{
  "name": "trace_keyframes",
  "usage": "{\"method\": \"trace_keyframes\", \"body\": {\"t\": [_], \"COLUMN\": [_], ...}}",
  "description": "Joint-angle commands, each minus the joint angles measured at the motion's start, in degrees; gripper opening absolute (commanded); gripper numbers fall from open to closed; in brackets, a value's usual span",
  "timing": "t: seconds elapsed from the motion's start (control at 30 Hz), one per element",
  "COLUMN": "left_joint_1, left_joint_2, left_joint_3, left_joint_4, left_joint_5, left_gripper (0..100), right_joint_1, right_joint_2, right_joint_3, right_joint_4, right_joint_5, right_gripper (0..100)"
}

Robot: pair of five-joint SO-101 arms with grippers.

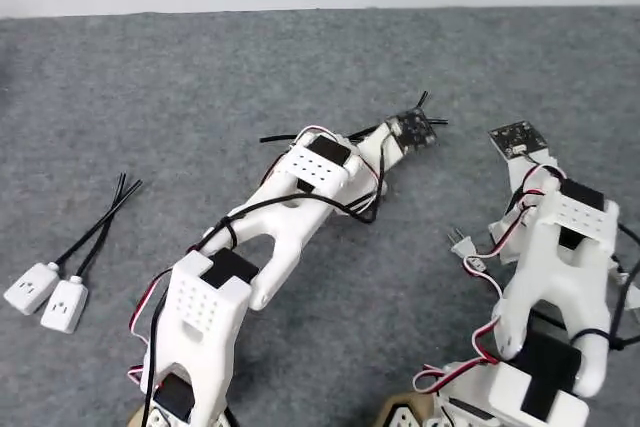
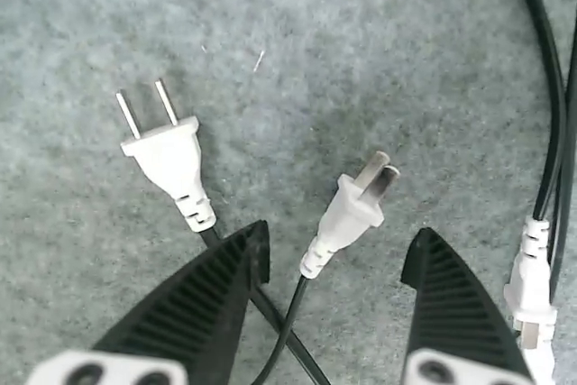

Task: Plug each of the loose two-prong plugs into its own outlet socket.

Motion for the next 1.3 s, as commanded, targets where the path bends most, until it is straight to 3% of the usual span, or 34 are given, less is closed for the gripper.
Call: {"method": "trace_keyframes", "body": {"t": [0.0, 0.43, 0.63, 0.83, 1.03, 1.27], "left_joint_1": [2.5, 3.4, -0.6, -15.7, -35.8, -54.0], "left_joint_2": [-1.0, -22.7, -35.8, -45.1, -47.6, -47.5], "left_joint_3": [-2.4, -9.4, -9.5, -9.4, -5.7, 10.1], "left_joint_4": [4.4, 28.1, 38.4, 41.8, 42.1, 33.4], "left_joint_5": [-4.9, -4.7, -5.0, -5.0, -8.2, -15.4], "left_gripper": [1, 1, 1, 1, 1, 1], "right_joint_1": [0.6, 0.7, 0.8, 2.2, 1.9, 1.8], "right_joint_2": [-1.5, -1.2, -0.9, 0.0, 8.0, 16.5], "right_joint_3": [-3.4, -3.4, -2.8, -0.4, -0.6, -3.8], "right_joint_4": [0.0, 0.0, -1.4, -6.3, -11.1, -13.6], "right_joint_5": [0.4, 0.5, 0.5, 0.6, 1.9, 4.3], "right_gripper": [24.7, 24.7, 24.7, 24.7, 24.7, 24.3]}}
